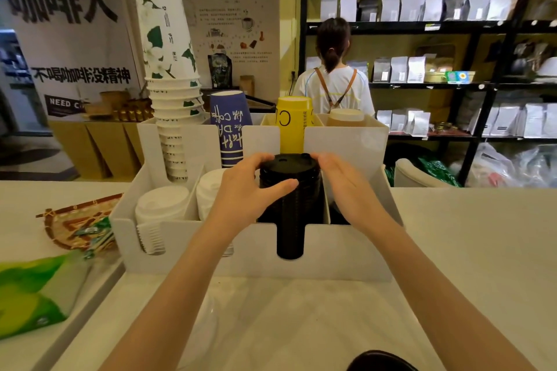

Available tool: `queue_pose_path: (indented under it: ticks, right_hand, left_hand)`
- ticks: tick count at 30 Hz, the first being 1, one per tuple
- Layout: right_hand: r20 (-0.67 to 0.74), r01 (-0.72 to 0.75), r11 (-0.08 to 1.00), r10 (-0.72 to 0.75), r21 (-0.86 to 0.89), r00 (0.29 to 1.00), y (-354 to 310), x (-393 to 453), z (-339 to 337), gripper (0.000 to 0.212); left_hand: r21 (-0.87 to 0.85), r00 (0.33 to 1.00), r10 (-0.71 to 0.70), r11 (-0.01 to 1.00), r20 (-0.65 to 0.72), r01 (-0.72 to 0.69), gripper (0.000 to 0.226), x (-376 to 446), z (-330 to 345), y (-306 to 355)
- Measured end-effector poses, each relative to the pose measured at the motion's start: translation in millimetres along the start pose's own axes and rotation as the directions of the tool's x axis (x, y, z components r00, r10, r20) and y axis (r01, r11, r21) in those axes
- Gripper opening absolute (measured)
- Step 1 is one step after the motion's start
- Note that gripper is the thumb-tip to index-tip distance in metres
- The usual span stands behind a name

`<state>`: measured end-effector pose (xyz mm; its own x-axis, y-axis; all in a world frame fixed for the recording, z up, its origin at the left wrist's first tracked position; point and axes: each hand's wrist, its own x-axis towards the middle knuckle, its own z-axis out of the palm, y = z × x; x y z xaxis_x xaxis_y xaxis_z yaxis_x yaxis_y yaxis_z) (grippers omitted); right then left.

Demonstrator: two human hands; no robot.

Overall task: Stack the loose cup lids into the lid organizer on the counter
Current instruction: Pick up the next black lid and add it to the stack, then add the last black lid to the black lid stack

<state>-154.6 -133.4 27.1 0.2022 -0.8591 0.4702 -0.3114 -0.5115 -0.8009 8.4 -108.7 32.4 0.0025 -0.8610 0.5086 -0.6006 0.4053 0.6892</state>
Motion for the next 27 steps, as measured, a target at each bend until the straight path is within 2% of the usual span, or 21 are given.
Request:
queue_pose_path:
  ticks: [4, 8, 10, 12, 14, 16, 18, 21, 24, 27]
  right_hand:
    - [0.019, 0.024, 0.999, -0.024, -0.024, 1.0, -6, -4, 0, 0.043]
    - [-0.031, -0.022, 0.999, 0.023, 0.026, 0.999, -9, -10, -11, 0.038]
    - [-0.035, -0.012, 1.0, 0.012, 0.013, 0.999, -9, -20, -21, 0.024]
    - [-0.029, -0.021, 0.999, 0.02, -0.027, 0.999, -9, -33, -31, 0.022]
    - [-0.025, -0.05, 0.996, 0.048, -0.074, 0.999, -6, -50, -41, 0.025]
    - [0.009, -0.097, 0.988, 0.099, -0.119, 0.995, -1, -72, -48, 0.03]
    - [0.081, -0.129, 0.981, 0.142, -0.148, 0.987, 3, -95, -54, 0.034]
    - [0.175, -0.184, 0.965, 0.217, -0.188, 0.96, 7, -129, -60, 0.035]
    - [0.206, -0.262, 0.929, 0.319, -0.26, 0.925, 11, -154, -62, 0.04]
    - [0.209, -0.33, 0.896, 0.398, -0.299, 0.893, 12, -172, -63, 0.043]
  left_hand:
    - [0.056, 1.0, -0.001, 0.998, 0.01, 0.0, 0.053, -1, -1, 4]
    - [0.159, 0.998, 0.06, 0.986, -0.016, -0.057, 0.062, -5, -3, 17]
    - [0.173, 0.99, 0.134, 0.977, -0.052, -0.123, 0.059, -11, -4, 27]
    - [0.144, 0.971, 0.229, 0.965, -0.064, -0.218, 0.048, -22, -1, 38]
    - [0.089, 0.962, 0.274, 0.958, 0.007, -0.273, 0.041, -39, 6, 46]
    - [0.04, 0.949, 0.278, 0.957, 0.151, -0.286, 0.044, -66, 17, 48]
    - [0.028, 0.913, 0.238, 0.965, 0.331, -0.261, 0.056, -98, 30, 45]
    - [0.087, 0.824, 0.106, 0.979, 0.557, -0.185, 0.082, -141, 47, 37]
    - [0.17, 0.781, 0.001, 0.976, 0.624, -0.137, 0.103, -167, 60, 31]
    - [0.211, 0.803, -0.003, 0.965, 0.597, -0.154, 0.108, -182, 70, 30]
